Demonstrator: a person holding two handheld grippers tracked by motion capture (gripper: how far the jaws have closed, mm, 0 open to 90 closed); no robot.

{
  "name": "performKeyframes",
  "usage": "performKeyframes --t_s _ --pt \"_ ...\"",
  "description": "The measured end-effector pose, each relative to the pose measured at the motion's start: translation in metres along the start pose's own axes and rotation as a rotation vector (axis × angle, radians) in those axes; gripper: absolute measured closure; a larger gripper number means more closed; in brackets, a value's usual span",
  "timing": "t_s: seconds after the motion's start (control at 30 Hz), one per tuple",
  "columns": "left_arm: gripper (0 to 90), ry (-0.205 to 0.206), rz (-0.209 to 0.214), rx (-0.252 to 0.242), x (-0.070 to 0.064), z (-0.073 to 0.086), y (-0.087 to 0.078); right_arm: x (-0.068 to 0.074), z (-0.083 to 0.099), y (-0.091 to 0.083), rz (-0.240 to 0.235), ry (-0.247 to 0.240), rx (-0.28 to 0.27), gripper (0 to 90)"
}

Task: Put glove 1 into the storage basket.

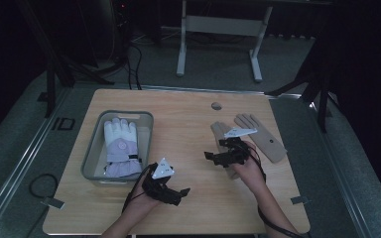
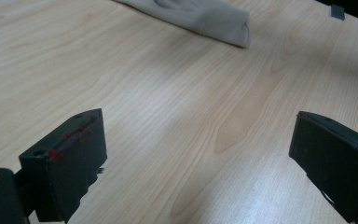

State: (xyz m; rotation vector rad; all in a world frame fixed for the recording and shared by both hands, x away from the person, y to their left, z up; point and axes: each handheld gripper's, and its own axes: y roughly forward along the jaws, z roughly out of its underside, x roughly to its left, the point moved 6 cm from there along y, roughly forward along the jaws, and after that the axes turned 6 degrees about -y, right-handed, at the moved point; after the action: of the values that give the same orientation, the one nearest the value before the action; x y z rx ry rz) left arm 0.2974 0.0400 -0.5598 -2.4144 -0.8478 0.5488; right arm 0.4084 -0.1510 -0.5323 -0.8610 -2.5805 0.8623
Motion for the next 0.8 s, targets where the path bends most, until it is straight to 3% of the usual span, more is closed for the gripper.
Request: performKeyframes --t_s 0.3,0.5,0.67,0.8 --pt "4.0 0.065 -0.036 -0.01 -0.002 0.015 0.007 -0.004 0.016 -0.002 -0.003 -0.002 0.006 12.9" --pt "4.0 0.063 -0.041 -0.024 -0.001 0.02 0.009 -0.01 0.03 -0.009 0.015 -0.019 0.01 11.8" --pt "4.0 0.063 -0.036 -0.035 0.0 0.021 0.009 -0.018 0.035 -0.016 0.033 -0.018 -0.007 14.9" --pt "4.0 0.07 -0.035 -0.026 0.0 0.024 0.01 -0.033 0.044 -0.026 0.083 -0.017 -0.01 24.5"
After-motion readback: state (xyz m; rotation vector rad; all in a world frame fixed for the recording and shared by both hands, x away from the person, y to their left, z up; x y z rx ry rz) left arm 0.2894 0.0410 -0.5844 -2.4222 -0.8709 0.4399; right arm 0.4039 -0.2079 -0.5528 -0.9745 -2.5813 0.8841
